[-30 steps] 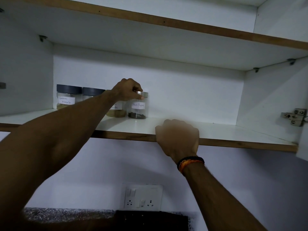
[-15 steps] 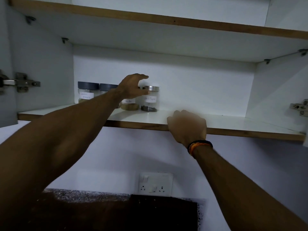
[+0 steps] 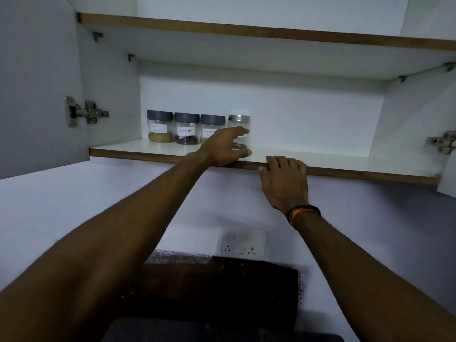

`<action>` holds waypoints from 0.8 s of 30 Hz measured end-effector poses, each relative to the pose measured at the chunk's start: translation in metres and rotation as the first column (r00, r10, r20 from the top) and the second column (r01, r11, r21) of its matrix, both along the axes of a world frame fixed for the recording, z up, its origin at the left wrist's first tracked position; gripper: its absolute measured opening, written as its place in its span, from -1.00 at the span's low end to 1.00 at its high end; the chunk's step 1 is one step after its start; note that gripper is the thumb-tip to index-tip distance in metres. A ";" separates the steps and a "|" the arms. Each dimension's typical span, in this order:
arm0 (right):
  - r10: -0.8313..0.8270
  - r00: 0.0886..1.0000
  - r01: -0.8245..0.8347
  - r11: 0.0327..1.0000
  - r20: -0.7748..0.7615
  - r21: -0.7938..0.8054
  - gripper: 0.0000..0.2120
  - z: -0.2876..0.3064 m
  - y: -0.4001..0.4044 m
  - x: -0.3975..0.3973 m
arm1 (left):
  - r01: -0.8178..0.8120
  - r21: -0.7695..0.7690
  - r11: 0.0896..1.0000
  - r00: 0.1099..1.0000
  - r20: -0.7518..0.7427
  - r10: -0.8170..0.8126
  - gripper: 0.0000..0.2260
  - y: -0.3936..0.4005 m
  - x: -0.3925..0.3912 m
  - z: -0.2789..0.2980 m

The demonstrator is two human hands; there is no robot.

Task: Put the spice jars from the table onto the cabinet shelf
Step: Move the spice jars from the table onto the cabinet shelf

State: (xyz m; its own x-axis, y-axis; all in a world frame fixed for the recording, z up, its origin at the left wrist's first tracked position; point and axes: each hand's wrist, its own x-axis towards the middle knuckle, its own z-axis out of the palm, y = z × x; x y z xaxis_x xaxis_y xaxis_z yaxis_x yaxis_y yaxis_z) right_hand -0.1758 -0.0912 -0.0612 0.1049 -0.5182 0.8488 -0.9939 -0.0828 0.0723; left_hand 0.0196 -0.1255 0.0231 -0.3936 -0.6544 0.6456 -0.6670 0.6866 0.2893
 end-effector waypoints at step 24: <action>0.024 0.959 -0.233 0.631 0.282 0.740 -0.50 -0.264 0.114 0.030 | -0.047 0.510 0.859 0.999 0.032 0.035 -0.41 0.123 0.006 -0.318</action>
